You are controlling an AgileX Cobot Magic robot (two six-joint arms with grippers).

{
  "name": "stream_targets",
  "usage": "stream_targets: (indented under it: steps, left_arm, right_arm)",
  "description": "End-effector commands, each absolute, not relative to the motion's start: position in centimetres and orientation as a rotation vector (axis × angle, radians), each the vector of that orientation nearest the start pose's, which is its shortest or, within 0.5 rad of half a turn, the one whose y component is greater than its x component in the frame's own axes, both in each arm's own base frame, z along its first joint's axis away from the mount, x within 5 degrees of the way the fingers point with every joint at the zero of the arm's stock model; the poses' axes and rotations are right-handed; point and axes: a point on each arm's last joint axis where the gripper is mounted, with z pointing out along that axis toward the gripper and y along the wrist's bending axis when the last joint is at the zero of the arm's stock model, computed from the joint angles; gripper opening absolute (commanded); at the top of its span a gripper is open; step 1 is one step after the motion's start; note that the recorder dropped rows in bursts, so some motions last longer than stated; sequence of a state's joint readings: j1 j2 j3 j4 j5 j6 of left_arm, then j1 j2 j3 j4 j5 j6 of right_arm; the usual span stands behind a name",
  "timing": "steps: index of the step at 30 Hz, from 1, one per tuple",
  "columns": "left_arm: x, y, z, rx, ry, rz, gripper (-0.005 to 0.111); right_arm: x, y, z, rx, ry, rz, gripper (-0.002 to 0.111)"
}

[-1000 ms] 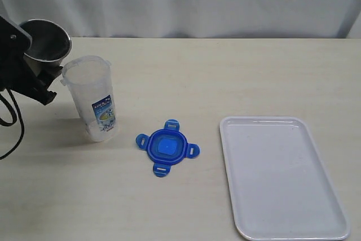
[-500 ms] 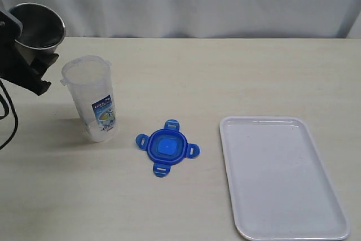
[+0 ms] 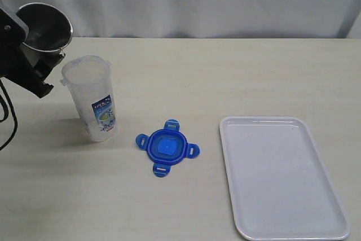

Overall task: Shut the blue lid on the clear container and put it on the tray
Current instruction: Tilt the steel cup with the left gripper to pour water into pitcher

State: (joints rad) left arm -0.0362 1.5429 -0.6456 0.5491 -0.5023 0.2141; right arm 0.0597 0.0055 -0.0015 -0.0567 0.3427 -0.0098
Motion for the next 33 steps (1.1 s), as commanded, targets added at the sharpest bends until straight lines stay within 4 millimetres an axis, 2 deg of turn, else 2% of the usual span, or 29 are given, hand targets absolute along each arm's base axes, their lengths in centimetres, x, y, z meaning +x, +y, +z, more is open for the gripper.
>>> stream_targets:
  steps: [1,33]
  left_arm:
    - [30.34,-3.65,22.37,0.823,1.632,0.188,0.0]
    - [30.35,-3.76,22.52,0.916,1.566,0.263,0.0]
  right_arm:
    - [5.35,0.15,18.24,-0.104,1.822,-0.023,0.004]
    - [5.35,0.15,18.24,-0.104,1.822,-0.023,0.004]
